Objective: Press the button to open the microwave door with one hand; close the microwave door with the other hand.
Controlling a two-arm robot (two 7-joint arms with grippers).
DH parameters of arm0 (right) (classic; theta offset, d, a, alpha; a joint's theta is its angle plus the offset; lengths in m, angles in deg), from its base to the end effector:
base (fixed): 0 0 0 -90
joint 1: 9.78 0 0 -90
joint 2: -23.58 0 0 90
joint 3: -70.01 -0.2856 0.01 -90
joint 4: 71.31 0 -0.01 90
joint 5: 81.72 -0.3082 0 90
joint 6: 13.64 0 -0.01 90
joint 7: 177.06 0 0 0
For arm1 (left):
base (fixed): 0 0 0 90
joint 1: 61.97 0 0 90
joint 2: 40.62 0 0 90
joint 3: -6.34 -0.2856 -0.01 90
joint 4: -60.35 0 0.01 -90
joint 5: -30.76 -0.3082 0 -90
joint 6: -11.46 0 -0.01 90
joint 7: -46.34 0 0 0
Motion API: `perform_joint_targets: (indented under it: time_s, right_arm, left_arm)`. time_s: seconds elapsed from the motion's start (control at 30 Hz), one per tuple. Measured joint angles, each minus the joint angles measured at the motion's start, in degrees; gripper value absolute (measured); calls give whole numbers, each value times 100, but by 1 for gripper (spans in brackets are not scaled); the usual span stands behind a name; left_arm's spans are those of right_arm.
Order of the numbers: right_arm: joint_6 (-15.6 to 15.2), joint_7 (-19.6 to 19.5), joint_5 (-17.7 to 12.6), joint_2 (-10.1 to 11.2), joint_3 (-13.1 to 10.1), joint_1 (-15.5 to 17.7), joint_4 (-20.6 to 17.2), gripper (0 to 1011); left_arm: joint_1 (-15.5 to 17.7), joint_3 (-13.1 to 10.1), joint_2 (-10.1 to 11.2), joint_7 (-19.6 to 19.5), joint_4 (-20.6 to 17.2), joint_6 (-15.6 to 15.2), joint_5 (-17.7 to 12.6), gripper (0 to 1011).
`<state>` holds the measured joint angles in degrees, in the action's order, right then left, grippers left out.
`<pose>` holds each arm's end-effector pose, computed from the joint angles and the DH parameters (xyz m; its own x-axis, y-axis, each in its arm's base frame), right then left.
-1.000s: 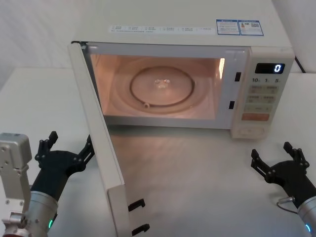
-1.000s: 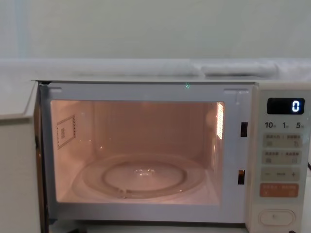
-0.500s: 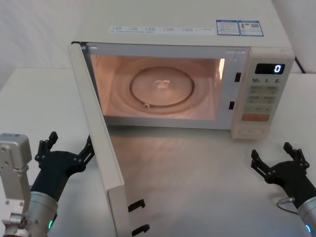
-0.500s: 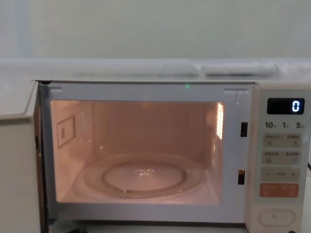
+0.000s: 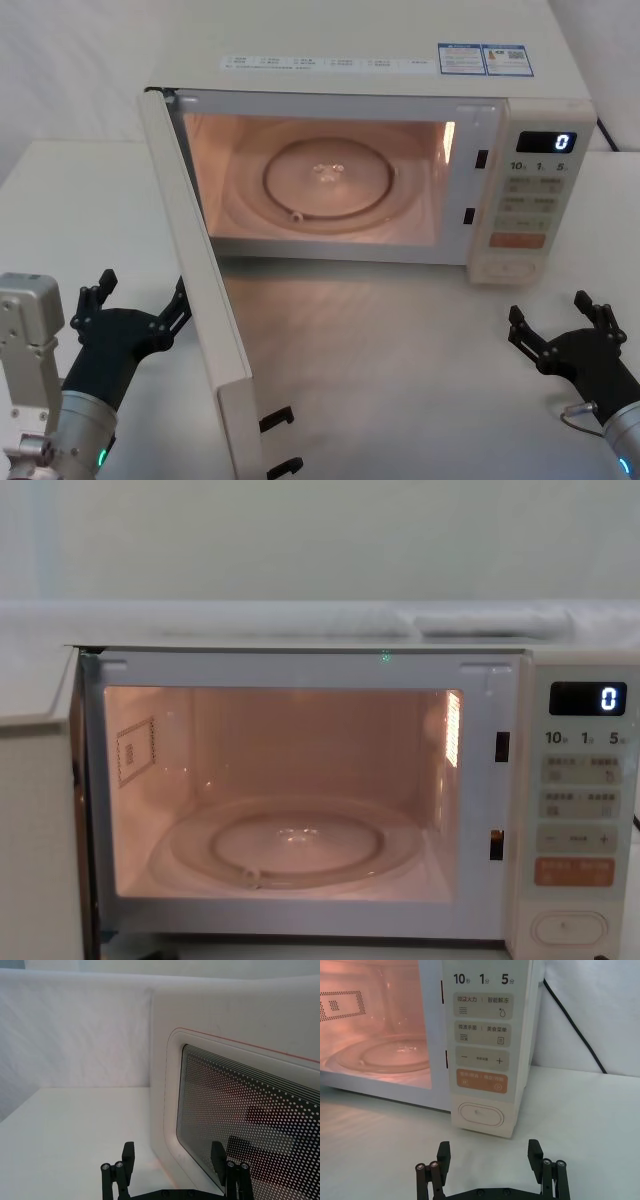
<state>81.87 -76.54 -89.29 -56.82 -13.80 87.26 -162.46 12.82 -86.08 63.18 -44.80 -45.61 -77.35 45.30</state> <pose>0.2884 -0.0133 -0.3279 0.2924 -0.9562 0.0160 0.9561 0.2919 -0.0276 0.2535 0.0365 -0.2811 0.1246 0.9917 -0.0327 -0.9921 0.1241 -0.0177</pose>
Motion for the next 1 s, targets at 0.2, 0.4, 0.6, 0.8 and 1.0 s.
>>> perform_joint_targets:
  time_s: [0.2,0.4,0.6,0.8,1.0]
  right_arm:
    - [0,1,0,0,0,0,0,1002]
    - [0,0,0,0,0,0,0,1002]
    - [0,0,0,0,0,0,0,1002]
    - [0,0,0,0,0,0,0,1002]
    - [0,0,0,0,0,0,0,1002]
  left_arm:
    - [0,0,0,0,0,0,0,1001]
    - [0,0,0,0,0,0,0,1001]
    - [0,0,0,0,0,0,0,1001]
    - [0,0,0,0,0,0,0,1001]
    - [0,0,0,0,0,0,0,995]
